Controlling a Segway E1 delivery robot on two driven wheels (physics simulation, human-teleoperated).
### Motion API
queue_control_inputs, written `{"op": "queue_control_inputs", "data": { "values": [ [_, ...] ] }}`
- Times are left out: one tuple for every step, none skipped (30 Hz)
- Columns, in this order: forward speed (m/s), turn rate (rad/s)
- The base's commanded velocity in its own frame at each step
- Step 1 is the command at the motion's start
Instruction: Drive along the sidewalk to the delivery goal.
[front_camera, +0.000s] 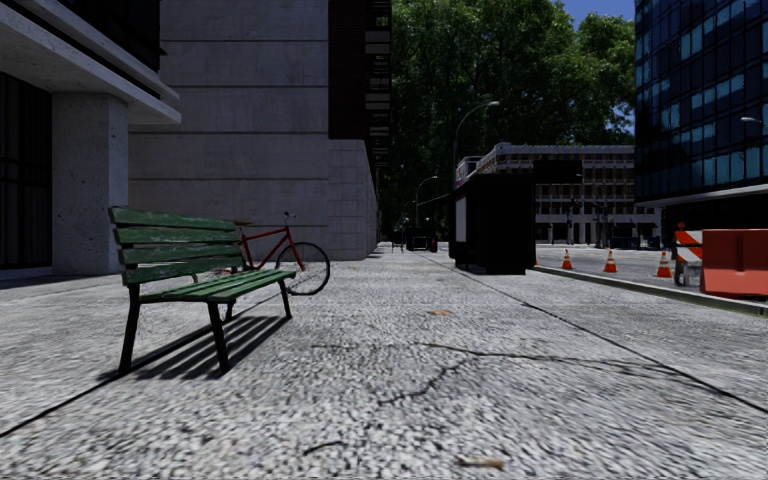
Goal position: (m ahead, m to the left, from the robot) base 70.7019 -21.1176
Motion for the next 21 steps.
{"op": "queue_control_inputs", "data": {
  "values": [
    [2.0, 0.0],
    [2.0, 0.0],
    [2.0, 0.0],
    [2.0, 0.0],
    [2.0, 0.0],
    [2.0, 0.0],
    [2.0, 0.0],
    [2.0, 0.0],
    [2.0, 0.0],
    [2.0, 0.0],
    [2.0, 0.0],
    [2.0, 0.0],
    [2.0, 0.0],
    [2.0, 0.0],
    [2.0, 0.0],
    [2.0, 0.0],
    [2.0, 0.0],
    [2.0, 0.0],
    [2.0, 0.0],
    [2.0, 0.0],
    [2.0, 0.0]
  ]
}}
